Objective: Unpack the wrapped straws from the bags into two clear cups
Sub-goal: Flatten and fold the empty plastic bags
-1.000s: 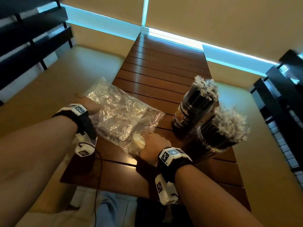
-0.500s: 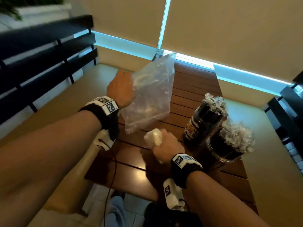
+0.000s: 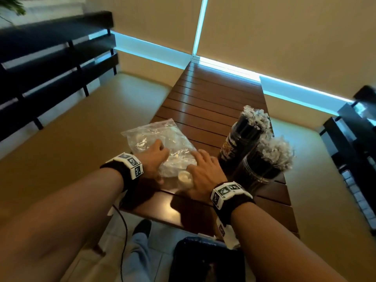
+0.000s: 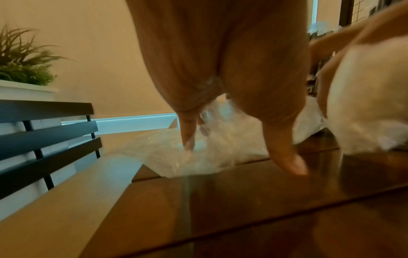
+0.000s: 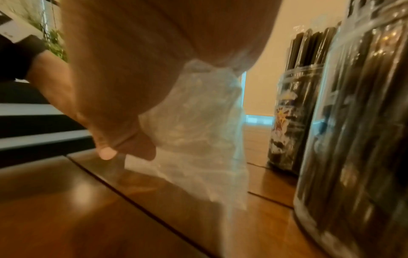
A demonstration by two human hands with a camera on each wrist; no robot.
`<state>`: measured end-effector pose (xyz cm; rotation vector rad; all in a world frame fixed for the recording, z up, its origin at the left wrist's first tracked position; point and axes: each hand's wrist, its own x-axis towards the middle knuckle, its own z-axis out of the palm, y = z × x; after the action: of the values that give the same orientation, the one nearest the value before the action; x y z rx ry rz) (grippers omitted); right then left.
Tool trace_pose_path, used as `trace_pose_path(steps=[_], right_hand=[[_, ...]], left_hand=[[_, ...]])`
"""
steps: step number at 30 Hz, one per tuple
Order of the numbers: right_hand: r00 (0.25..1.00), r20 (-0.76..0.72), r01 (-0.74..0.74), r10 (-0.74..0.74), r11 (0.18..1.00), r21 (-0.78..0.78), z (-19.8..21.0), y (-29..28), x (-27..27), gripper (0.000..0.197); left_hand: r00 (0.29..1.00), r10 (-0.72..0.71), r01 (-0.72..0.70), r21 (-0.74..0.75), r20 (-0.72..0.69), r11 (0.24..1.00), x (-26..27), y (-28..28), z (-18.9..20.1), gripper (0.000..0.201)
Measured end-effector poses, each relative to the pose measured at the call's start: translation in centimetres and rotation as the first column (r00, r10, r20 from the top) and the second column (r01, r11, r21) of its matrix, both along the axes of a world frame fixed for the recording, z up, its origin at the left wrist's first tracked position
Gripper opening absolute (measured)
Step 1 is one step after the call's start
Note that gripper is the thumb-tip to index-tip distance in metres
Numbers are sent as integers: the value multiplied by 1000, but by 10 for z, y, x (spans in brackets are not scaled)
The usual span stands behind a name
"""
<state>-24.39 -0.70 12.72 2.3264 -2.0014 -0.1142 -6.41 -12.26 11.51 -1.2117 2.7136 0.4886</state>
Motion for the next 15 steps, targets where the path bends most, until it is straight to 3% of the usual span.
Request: trace_pose_path(steps=[1, 4, 9, 13, 15], right_hand=[[1000, -4, -3, 3, 996, 94, -9, 1, -2, 58], [997, 44, 50, -65, 958, 283, -27, 3, -5, 67], [990, 93, 73, -106, 951, 301, -28, -3, -8, 64], [953, 197, 148, -228, 924, 351, -20, -9, -12, 54], [940, 207, 175, -270, 905, 387, -16, -12, -17, 52]], left_hand=[[999, -18, 17, 44, 34, 999, 1, 2, -6, 64], [998, -68, 66, 92, 20, 994, 2, 9, -16, 23], [982, 36, -3, 176, -185, 984, 2, 0, -23, 34], [982, 59, -30, 158, -182, 987, -4, 0, -21, 13], [978, 91, -71, 108, -187, 992, -2, 1, -20, 16]])
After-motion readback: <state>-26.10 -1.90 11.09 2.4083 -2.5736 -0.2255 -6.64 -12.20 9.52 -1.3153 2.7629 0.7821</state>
